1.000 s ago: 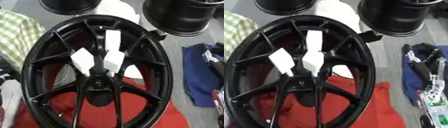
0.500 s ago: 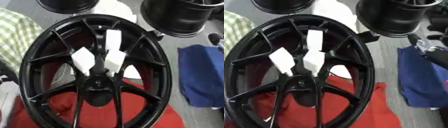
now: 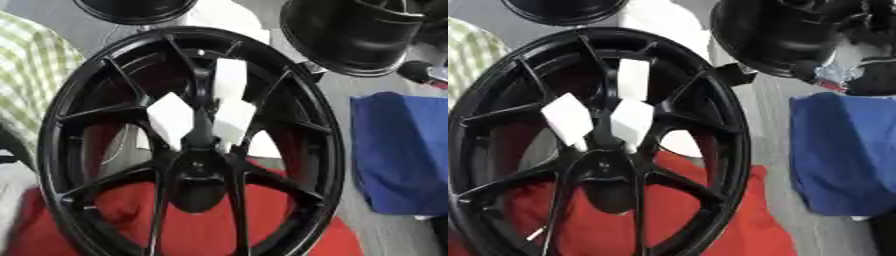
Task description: Pull the pin out of the wheel hub.
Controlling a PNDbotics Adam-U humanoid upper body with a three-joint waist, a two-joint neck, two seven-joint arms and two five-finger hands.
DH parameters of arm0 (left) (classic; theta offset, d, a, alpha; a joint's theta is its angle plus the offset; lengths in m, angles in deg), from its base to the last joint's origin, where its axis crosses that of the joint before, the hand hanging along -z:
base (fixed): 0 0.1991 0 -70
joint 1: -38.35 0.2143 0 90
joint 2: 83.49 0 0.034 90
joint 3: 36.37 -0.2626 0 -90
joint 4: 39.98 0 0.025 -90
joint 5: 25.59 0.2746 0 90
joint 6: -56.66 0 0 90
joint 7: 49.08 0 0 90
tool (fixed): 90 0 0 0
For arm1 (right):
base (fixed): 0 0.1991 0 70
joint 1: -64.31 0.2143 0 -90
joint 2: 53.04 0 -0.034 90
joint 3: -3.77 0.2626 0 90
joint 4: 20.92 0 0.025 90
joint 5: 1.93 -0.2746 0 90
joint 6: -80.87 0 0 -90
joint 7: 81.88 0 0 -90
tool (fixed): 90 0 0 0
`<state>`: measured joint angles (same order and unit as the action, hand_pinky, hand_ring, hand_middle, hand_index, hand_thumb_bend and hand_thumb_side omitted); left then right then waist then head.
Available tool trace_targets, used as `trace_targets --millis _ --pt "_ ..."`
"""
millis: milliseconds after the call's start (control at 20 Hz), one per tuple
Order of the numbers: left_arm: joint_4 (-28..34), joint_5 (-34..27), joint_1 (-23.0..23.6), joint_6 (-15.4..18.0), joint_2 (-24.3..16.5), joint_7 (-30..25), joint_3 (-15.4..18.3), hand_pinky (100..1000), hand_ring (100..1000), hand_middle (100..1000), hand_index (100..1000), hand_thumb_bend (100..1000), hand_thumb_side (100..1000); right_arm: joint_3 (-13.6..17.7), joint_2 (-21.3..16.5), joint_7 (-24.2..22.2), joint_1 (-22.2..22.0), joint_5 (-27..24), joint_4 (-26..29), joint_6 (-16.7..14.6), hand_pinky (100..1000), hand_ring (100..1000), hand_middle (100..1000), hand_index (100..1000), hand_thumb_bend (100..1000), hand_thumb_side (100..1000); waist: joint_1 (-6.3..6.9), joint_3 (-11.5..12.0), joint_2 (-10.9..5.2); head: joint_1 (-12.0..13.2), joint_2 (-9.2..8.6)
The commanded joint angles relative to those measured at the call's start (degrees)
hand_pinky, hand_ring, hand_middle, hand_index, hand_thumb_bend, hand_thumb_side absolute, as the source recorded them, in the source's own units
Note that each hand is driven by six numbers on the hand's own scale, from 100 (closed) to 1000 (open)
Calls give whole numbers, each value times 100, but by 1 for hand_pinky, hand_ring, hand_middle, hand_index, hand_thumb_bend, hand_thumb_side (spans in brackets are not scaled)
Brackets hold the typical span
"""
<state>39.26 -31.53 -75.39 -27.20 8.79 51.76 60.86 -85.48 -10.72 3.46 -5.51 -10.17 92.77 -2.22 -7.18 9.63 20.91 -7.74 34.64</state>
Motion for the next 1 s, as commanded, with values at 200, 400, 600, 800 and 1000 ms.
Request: trace_targets --millis 200,400,600,800,1000 --pt "154 67 -46 -5 -178 -81 -35 523 637 613 727 113 864 -487 -509 -1066 921 269 90 300 788 781 675 744 660 326 -21 66 -72 -102 -21" --pt "157 76 -52 -4 -176 -111 -60 523 637 613 727 112 866 -895 -408 -1546 1559 414 78 737 790 786 682 748 662 326 -56 125 -68 -169 23" --pt "154 84 -48 -4 -178 -126 -67 523 637 613 727 112 867 -1154 -226 -1762 1969 512 -45 1017 789 786 681 748 662 326 -69 130 -73 -168 45" --pt "136 86 -62 -15 -151 -175 -122 523 637 614 727 109 868 -1403 149 -1806 2372 454 -393 1253 769 789 677 747 660 316 -75 211 -119 -239 71" --pt "101 92 24 -22 -199 -173 -109 523 638 614 727 108 868 -1633 735 -2120 2960 668 -822 1269 774 797 694 758 649 316 -67 117 -225 -130 180"
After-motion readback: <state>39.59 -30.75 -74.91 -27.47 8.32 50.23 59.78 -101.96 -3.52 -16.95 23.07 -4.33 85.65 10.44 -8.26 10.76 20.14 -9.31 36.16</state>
